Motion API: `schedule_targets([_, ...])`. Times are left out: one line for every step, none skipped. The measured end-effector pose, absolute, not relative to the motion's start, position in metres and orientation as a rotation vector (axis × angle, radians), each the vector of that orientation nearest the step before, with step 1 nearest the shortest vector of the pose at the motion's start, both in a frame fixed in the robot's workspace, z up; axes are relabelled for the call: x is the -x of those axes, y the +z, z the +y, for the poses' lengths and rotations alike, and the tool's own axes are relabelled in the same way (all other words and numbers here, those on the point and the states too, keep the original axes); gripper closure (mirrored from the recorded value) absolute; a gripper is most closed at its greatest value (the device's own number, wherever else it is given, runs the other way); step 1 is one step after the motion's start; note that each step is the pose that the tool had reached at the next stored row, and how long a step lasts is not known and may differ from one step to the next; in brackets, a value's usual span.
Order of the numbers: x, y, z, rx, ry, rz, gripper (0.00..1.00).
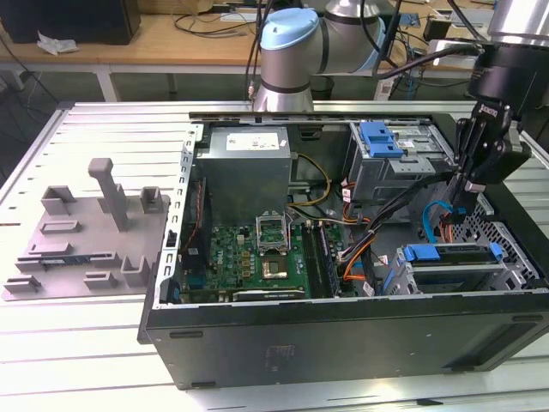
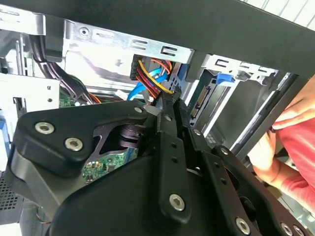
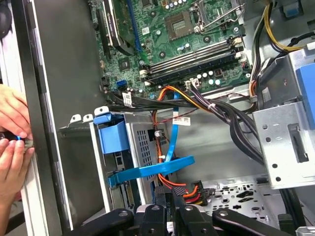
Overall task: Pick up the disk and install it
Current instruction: 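Insert the first disk wire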
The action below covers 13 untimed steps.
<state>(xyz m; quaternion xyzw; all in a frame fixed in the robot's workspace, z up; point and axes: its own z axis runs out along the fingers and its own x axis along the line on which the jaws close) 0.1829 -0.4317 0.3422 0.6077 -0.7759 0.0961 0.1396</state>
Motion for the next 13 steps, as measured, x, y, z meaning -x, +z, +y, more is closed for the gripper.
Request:
schedule_targets([-0.183, 0.342, -0.433, -1.76, 0.272, -2.246, 0.83])
schedule_targets([-0.183, 0.343, -0.434, -1.764, 0.266, -2.25, 0.83])
schedule_targets([-0.183, 0.343, -0.435, -1.766, 0.262, -2.253, 0.83])
schedule_targets([-0.182, 0.344, -0.436, -1.769, 0.258, -2.256, 0.83])
schedule_targets([-0.182, 0.345, -0.437, -1.772, 0.254, -2.259, 0.83])
schedule_targets([-0.182, 0.346, -0.44, -1.775, 0.251, -2.262, 0.83])
schedule_targets([-0.181, 0.347, -0.442, -1.777, 0.248, -2.265, 0.83])
schedule_targets([-0.18, 0.347, -0.444, -1.779, 0.246, -2.267, 0.83])
schedule_targets([-0.179, 0.348, -0.447, -1.782, 0.243, -2.27, 0.83])
schedule_targets([-0.179, 0.348, -0.448, -1.784, 0.241, -2.271, 0.83])
schedule_targets([-0.178, 0.348, -0.449, -1.785, 0.239, -2.273, 0.83])
schedule_targets([-0.178, 0.348, -0.451, -1.787, 0.237, -2.274, 0.83])
schedule_targets([-0.178, 0.348, -0.452, -1.789, 0.235, -2.275, 0.83])
